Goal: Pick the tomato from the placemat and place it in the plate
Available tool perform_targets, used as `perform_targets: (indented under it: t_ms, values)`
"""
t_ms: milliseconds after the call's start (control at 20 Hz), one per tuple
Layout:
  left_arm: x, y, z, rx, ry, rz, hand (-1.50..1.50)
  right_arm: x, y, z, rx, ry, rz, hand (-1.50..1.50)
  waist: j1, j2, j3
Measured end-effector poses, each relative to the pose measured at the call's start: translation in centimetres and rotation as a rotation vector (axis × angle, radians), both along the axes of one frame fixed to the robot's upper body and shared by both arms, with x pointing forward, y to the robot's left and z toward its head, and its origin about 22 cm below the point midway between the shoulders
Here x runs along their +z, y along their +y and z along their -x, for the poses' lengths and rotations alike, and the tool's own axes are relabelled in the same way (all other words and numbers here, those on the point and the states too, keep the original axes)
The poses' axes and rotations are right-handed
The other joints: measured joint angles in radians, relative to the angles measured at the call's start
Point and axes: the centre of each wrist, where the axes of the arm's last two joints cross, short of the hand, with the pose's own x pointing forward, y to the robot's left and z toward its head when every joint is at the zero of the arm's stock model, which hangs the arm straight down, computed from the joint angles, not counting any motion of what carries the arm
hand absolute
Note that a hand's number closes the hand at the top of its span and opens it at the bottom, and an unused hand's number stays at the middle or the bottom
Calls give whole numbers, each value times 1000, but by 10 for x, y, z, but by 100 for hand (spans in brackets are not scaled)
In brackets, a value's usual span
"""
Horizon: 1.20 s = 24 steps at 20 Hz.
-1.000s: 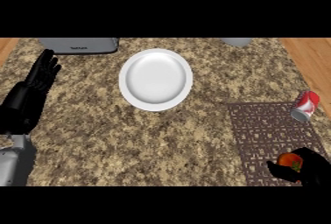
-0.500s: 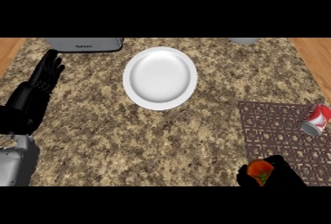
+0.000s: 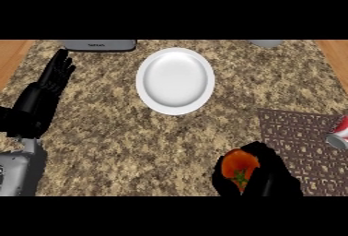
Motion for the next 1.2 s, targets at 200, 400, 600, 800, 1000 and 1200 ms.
perform_targets:
  t_ms: [200, 400, 600, 800, 1000, 1200]
  values:
    - [1, -7, -2, -15, -4, -1, 0, 17, 16, -13, 68, -67, 11, 150, 16, 6, 2]
    - [3, -11, -4, -34, -8, 1, 0, 26, 24, -39, 97, -87, 29, 150, 33, 10, 3]
    - [8, -14, -10, -54, -16, 0, 0, 40, 29, -71, 105, -92, 21, 150, 48, 16, 3]
    - [10, -15, -11, -70, -24, -3, 0, 49, 31, -107, 100, -72, -7, 150, 68, 21, 4]
    - [9, -22, -13, -87, -26, 3, 0, 54, 29, -144, 77, -37, -39, 150, 80, 26, 5]
    - [12, -27, -14, -98, -28, 0, 0, 55, 28, -178, 46, 4, -59, 150, 87, 28, 5]
